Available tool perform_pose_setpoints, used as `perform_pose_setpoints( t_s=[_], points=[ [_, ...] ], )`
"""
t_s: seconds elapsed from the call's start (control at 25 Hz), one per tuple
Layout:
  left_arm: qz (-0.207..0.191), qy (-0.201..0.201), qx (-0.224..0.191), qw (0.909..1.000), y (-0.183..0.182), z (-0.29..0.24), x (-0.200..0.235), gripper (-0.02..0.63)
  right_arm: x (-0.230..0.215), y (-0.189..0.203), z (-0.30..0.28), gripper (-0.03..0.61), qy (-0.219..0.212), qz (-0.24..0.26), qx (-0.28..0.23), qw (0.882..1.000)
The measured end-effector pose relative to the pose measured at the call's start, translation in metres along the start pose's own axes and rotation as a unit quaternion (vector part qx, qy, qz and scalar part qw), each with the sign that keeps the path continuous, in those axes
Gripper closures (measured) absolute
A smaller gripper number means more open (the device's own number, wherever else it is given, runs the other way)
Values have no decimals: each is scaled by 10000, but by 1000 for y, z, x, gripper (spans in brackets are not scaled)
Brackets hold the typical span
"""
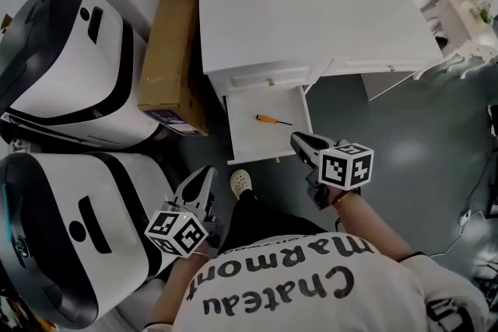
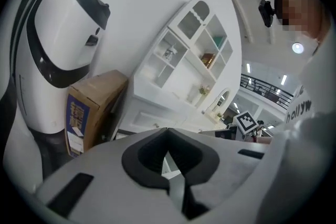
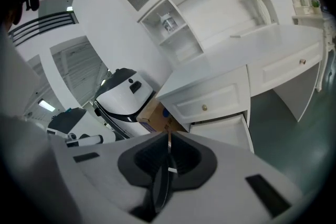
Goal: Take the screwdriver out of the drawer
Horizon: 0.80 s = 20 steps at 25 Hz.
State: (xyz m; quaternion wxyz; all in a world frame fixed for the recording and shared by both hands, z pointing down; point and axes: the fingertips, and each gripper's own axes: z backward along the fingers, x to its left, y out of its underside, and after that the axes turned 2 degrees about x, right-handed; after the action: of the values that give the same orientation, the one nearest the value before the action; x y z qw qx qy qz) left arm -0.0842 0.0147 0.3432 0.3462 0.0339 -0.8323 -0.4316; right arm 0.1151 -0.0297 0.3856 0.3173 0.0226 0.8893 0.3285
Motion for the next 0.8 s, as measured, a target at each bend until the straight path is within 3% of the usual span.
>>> perform_pose_setpoints(
  t_s=[0.24,0.4,0.8],
  points=[
    [397,-43,633,9972,30,-35,55,591,-43,22,-75,545,297,-334,635,9970],
    [449,-23,1032,9936,50,-48,79,591,-69,41,-112,545,459,-492,1040,9923],
    [1014,-323,1212,9869,68,-70,131,591,-111,85,-186,545,750,-348,1941,9775]
  ],
)
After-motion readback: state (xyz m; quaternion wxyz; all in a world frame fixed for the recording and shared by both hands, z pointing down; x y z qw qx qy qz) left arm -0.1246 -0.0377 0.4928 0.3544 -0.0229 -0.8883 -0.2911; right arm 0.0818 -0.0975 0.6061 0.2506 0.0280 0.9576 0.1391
